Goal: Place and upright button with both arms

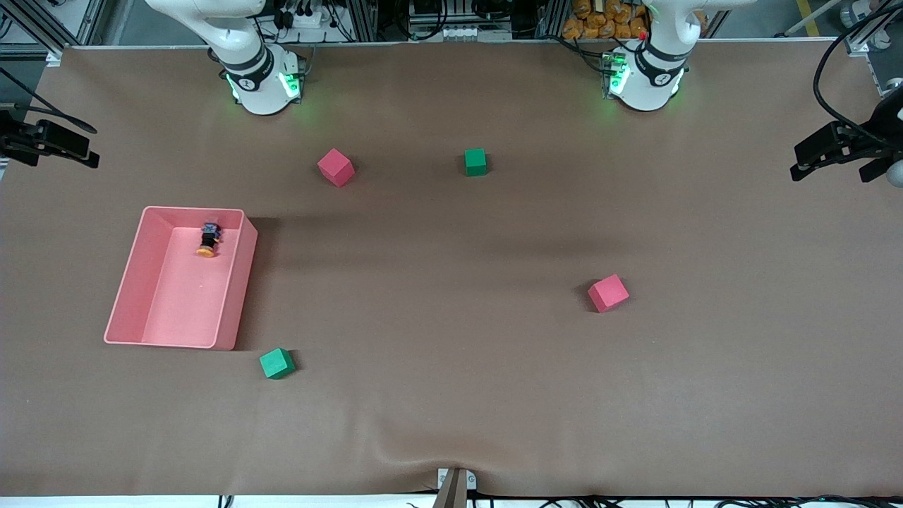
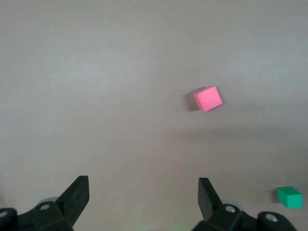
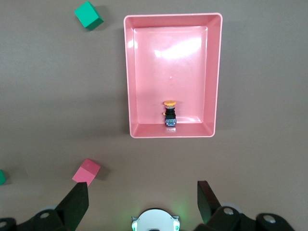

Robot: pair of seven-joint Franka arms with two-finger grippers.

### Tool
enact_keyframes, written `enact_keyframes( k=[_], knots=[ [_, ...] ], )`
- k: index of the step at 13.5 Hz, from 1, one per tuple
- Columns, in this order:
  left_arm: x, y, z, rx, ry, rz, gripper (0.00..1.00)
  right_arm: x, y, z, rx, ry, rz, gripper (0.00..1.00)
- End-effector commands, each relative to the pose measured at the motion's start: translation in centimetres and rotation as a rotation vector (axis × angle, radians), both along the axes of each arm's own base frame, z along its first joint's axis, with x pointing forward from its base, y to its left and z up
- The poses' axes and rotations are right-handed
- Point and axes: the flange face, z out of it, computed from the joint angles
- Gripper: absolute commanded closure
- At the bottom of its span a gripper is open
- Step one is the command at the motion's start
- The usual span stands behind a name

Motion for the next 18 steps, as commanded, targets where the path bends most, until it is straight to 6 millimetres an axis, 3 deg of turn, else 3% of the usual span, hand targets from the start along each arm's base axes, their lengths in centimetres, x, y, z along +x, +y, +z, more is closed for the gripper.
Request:
enact_keyframes(
  k=[1,13,18],
  knots=[
    [-0.13,0.06,0.12,-0.017,0.007,-0.01,0.0,-0.63,-0.2,0.97,-0.013,-0.02,0.009,0.0],
    [0.07,0.05,-0.15,-0.017,0.012,-0.011,0.0,-1.02,-0.7,1.79,-0.038,-0.044,0.0,0.0],
    [0.07,-0.03,-0.22,-0.017,0.014,-0.011,0.0,-0.62,-0.16,0.96,-0.03,-0.038,0.009,0.0]
  ],
)
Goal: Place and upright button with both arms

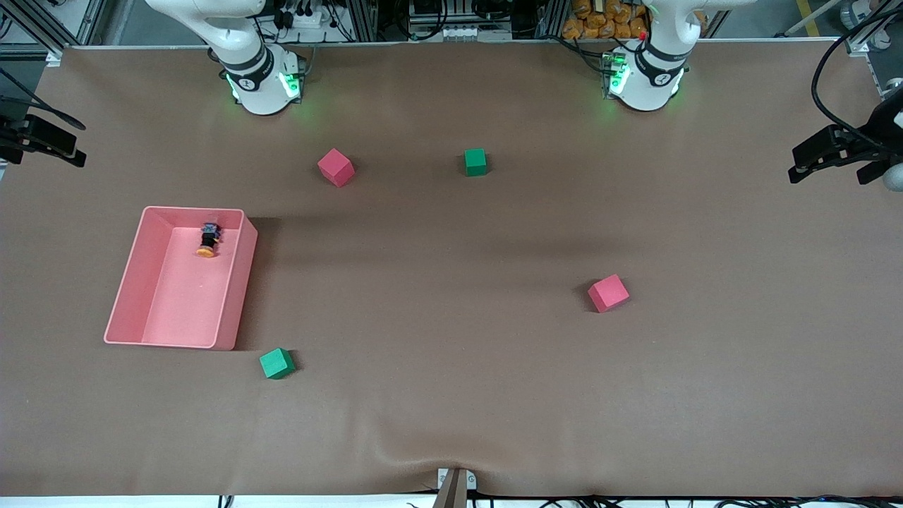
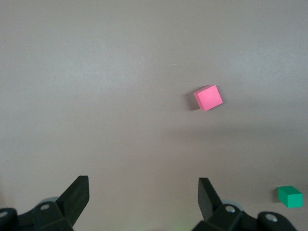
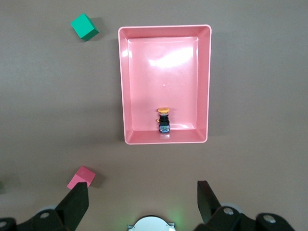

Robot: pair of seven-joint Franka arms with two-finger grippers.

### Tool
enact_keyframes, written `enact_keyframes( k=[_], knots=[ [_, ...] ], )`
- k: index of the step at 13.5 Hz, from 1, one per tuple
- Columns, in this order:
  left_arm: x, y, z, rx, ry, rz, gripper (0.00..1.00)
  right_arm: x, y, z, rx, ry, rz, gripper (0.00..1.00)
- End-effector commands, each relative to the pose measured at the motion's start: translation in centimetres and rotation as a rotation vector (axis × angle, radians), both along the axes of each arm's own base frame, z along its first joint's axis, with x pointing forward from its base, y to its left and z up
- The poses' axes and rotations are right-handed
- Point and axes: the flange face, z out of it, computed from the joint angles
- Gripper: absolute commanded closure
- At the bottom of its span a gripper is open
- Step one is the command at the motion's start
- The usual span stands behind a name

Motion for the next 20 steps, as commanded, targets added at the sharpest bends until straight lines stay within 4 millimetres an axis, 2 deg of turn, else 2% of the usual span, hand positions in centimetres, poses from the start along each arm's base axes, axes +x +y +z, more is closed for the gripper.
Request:
enact_keyframes(
  k=[1,9,11,17,19,20],
  knots=[
    [-0.2,0.0,0.2,-0.017,0.005,-0.011,0.0,-0.4,0.2,0.0,-0.004,0.0,0.012,0.0],
    [-0.3,0.0,0.7,-0.019,-0.004,-0.017,0.0,-1.0,0.3,0.1,-0.001,0.035,0.018,0.0],
    [-0.1,0.1,0.0,-0.026,0.01,-0.013,0.0,-1.0,0.3,-0.1,0.0,0.038,0.018,0.0],
    [0.0,-0.1,0.0,-0.026,0.009,-0.009,0.0,-1.1,0.1,-0.6,0.004,0.072,0.014,0.0],
    [0.0,-0.2,0.0,-0.026,0.01,-0.009,0.0,-0.9,-0.4,-2.5,0.009,0.117,0.003,0.0],
    [0.0,-0.1,-0.1,-0.026,0.012,-0.007,0.0,-0.7,-0.9,-4.6,0.011,0.152,-0.005,0.0]
  ],
)
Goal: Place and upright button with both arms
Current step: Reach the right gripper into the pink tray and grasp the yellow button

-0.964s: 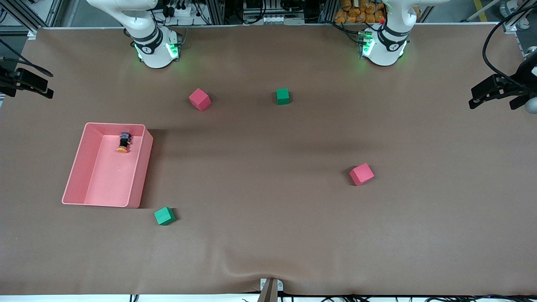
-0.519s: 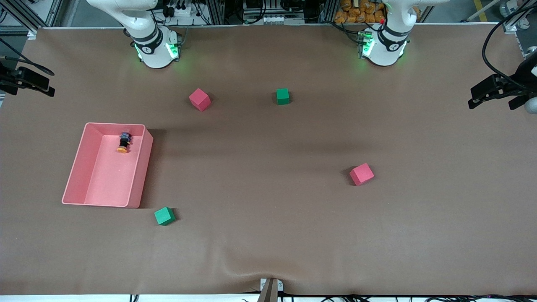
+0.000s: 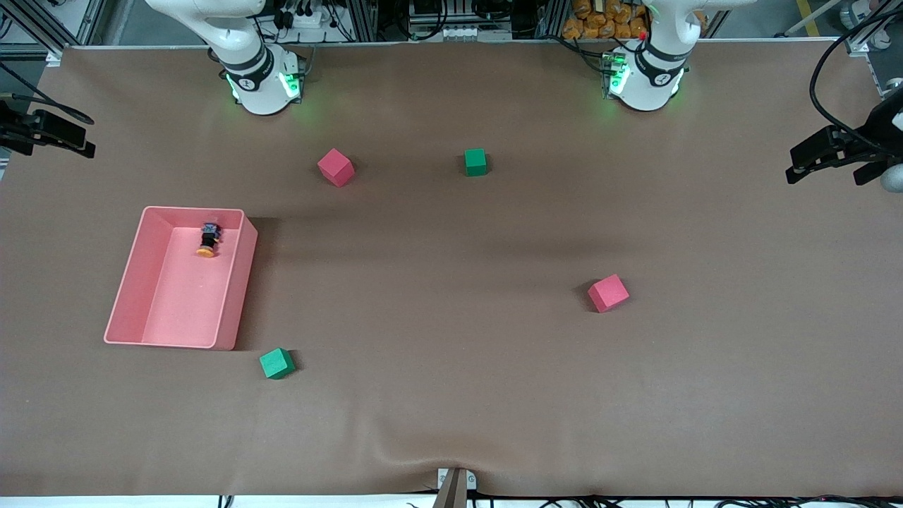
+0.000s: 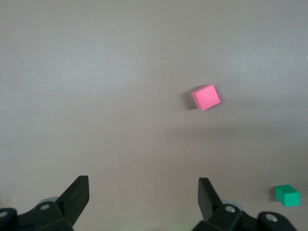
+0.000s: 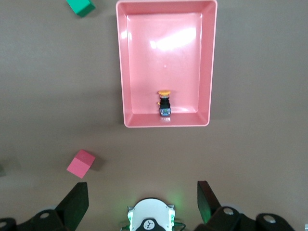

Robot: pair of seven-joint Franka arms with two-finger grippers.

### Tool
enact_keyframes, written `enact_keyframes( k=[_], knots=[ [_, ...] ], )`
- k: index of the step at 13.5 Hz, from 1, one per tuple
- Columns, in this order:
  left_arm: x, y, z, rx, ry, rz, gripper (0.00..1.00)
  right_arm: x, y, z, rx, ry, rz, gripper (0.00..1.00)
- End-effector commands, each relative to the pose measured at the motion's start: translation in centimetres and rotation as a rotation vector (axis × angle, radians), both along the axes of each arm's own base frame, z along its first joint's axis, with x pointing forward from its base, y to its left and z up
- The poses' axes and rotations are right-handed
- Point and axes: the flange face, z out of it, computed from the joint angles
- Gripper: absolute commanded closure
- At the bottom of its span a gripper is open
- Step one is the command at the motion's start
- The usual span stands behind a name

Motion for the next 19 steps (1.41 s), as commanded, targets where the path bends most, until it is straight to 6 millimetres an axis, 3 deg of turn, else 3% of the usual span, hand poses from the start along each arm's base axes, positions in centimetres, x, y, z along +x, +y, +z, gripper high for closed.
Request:
enact_keyframes(
  k=[1,4,8,10,14,17,19],
  knots=[
    [-0.1,-0.1,0.1,-0.016,0.006,-0.008,0.0,0.4,-2.0,-5.2,0.004,0.073,-0.027,0.0],
    [0.0,0.0,0.1,-0.016,0.008,-0.008,0.0,0.8,-2.7,-12.8,0.002,0.088,-0.035,0.0],
    [0.0,0.0,0.1,-0.016,0.008,-0.008,0.0,0.5,-2.1,-20.6,-0.007,0.036,-0.022,0.0],
    [0.0,0.0,0.1,-0.016,0.008,-0.01,0.0,-0.2,-2.3,-25.5,-0.014,0.018,-0.021,0.0],
    [0.0,0.1,0.1,-0.016,0.008,-0.011,0.0,-1.1,-2.4,-32.8,-0.016,0.01,-0.023,0.0],
    [0.0,0.1,0.1,-0.016,0.008,-0.011,0.0,-1.2,-2.2,-35.3,-0.015,0.019,-0.023,0.0],
    [0.0,0.1,0.1,-0.016,0.008,-0.011,0.0,-2.5,-2.9,-39.1,-0.019,-0.021,-0.036,0.0]
  ],
)
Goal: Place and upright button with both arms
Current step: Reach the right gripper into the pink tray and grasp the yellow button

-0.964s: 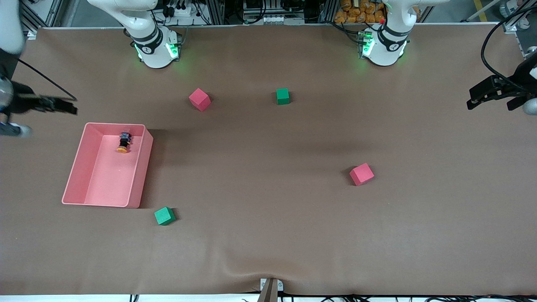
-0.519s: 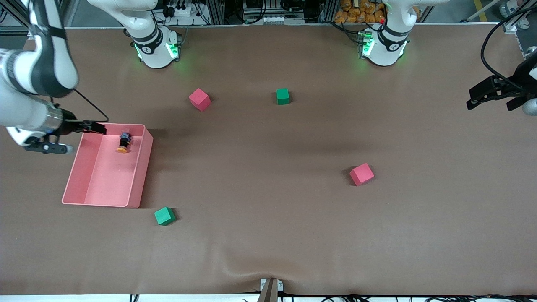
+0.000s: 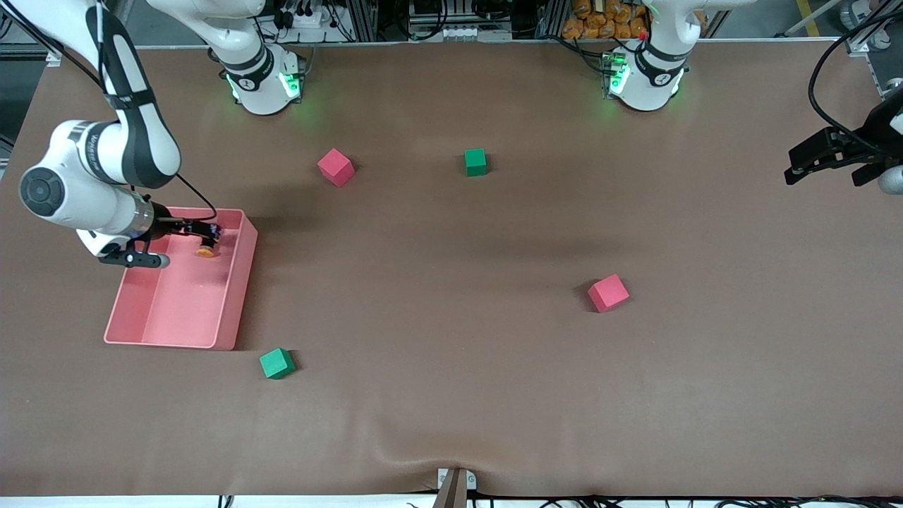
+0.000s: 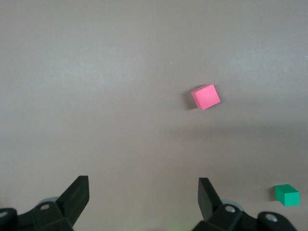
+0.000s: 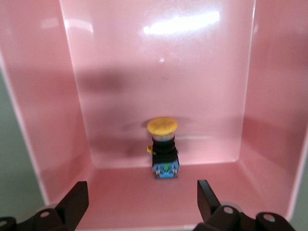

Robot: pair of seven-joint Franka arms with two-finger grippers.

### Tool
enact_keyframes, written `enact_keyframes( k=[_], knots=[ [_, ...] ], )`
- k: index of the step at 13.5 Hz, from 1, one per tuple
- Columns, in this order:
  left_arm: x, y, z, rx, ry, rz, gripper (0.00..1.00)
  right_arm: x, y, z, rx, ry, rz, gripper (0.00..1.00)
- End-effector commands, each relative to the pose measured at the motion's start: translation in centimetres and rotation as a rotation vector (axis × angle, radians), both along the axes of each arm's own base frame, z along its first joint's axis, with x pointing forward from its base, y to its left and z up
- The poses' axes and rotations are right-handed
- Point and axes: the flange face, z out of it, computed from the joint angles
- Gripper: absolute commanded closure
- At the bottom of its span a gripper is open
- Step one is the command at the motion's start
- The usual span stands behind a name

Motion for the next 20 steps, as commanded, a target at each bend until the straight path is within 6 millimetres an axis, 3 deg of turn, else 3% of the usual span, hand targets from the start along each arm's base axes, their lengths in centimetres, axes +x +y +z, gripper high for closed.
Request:
enact_keyframes(
  k=[1,5,8,11,13,16,20],
  knots=[
    [-0.1,0.0,0.3,-0.015,0.004,-0.012,0.0,-2.1,-1.1,-4.8,-0.015,-0.052,-0.006,0.0],
    [-0.1,-0.1,0.3,-0.015,0.004,-0.013,0.0,-3.8,-0.8,-10.2,-0.017,-0.084,0.017,0.0],
    [-0.1,-0.1,0.3,-0.015,0.004,-0.014,0.0,-4.6,-1.0,-10.8,-0.013,-0.086,0.035,0.0],
    [-0.1,-0.1,0.2,-0.015,0.005,-0.016,0.0,-5.0,-3.1,-10.7,-0.002,-0.086,0.068,0.03],
    [-0.1,-0.2,0.3,-0.015,0.004,-0.019,0.0,-5.3,-4.1,-10.6,0.004,-0.078,0.067,0.44],
    [-0.1,-0.2,0.3,-0.015,0.004,-0.019,0.0,-5.5,-4.2,-10.1,0.009,-0.057,0.065,0.81],
    [-0.1,-0.2,0.1,-0.015,0.007,-0.02,0.0,-5.1,-4.2,-9.9,0.011,-0.064,0.092,0.88]
  ],
)
